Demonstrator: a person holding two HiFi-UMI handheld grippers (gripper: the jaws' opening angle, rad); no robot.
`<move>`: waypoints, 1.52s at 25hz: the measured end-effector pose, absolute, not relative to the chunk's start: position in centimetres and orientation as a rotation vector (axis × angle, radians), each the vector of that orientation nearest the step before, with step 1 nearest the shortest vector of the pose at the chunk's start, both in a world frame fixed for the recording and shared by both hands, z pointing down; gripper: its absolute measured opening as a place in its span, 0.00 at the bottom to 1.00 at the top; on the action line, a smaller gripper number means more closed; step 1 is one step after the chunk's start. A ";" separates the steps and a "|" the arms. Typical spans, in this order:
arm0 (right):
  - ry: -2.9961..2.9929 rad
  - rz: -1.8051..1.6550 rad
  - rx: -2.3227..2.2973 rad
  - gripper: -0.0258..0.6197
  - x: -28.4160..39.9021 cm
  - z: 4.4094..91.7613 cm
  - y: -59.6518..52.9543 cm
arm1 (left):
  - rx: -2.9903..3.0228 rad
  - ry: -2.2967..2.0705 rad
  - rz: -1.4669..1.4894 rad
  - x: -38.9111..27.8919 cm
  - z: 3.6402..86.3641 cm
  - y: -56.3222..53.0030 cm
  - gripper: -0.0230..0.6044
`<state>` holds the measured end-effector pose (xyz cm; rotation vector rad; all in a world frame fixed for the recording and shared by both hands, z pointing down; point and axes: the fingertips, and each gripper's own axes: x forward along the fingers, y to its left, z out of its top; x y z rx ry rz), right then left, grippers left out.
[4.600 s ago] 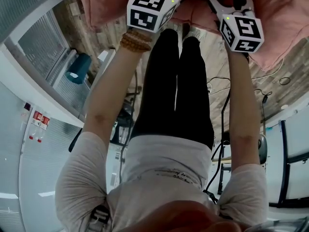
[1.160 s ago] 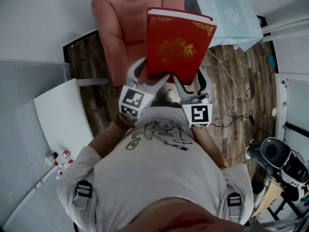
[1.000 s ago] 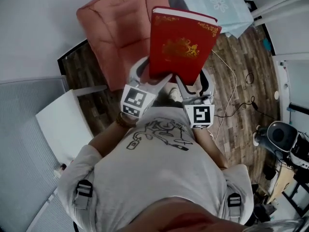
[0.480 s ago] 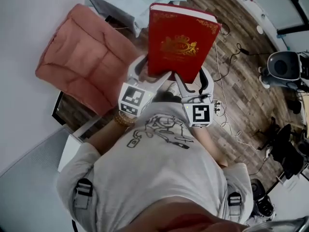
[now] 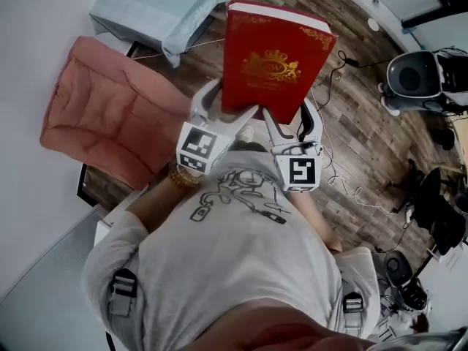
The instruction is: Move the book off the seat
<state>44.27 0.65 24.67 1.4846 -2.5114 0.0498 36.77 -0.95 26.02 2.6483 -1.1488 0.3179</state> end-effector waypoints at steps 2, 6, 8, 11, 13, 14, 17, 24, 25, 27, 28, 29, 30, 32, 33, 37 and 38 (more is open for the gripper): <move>-2.517 0.055 1.490 0.57 45.9 24.5 -0.1 | 2.646 -1.149 0.318 38.4 25.9 -1.7 0.64; -2.532 0.024 1.487 0.57 47.6 24.2 -2.2 | 2.638 -1.156 0.315 40.1 25.8 -3.6 0.64; -2.531 0.024 1.485 0.57 47.6 24.0 -3.3 | 2.635 -1.155 0.314 40.2 25.7 -4.7 0.64; -2.536 0.026 1.477 0.57 47.4 23.9 -4.5 | 2.632 -1.152 0.312 39.9 25.6 -5.9 0.64; -2.540 0.021 1.477 0.57 47.3 24.0 -5.4 | 2.629 -1.151 0.309 39.8 25.8 -6.7 0.64; -2.534 0.025 1.474 0.57 47.3 24.2 -5.9 | 2.626 -1.151 0.305 39.8 26.0 -7.3 0.64; -2.508 0.050 1.456 0.57 46.9 25.1 -8.2 | 2.611 -1.151 0.290 39.4 26.6 -9.7 0.64; -2.517 0.052 1.423 0.57 44.3 25.5 -15.2 | 2.580 -1.166 0.277 36.8 27.3 -16.4 0.64; -2.526 0.041 1.420 0.57 43.5 25.4 -16.7 | 2.575 -1.173 0.274 36.1 27.4 -17.8 0.64; -2.535 0.030 1.403 0.57 41.8 25.5 -20.1 | 2.558 -1.187 0.266 34.4 27.6 -21.0 0.64; -2.536 0.034 1.390 0.57 41.0 25.4 -21.6 | 2.549 -1.196 0.262 33.6 27.5 -22.5 0.64; -2.537 0.039 1.374 0.57 40.3 25.3 -22.8 | 2.540 -1.207 0.258 32.8 27.3 -23.6 0.64; -2.540 0.044 1.357 0.57 39.7 25.0 -23.6 | 2.533 -1.219 0.254 32.2 27.0 -24.4 0.64; -2.559 0.035 1.332 0.57 38.0 24.5 -25.1 | 2.518 -1.245 0.243 30.5 26.5 -25.7 0.64; -2.571 0.022 1.320 0.57 36.8 24.4 -26.2 | 2.509 -1.258 0.238 29.3 26.5 -26.7 0.64; -2.609 0.017 1.224 0.57 30.9 23.8 -32.4 | 2.451 -1.341 0.217 23.4 26.1 -32.3 0.64; -2.619 0.020 1.183 0.57 29.3 23.7 -33.9 | 2.430 -1.371 0.209 21.7 25.9 -33.6 0.64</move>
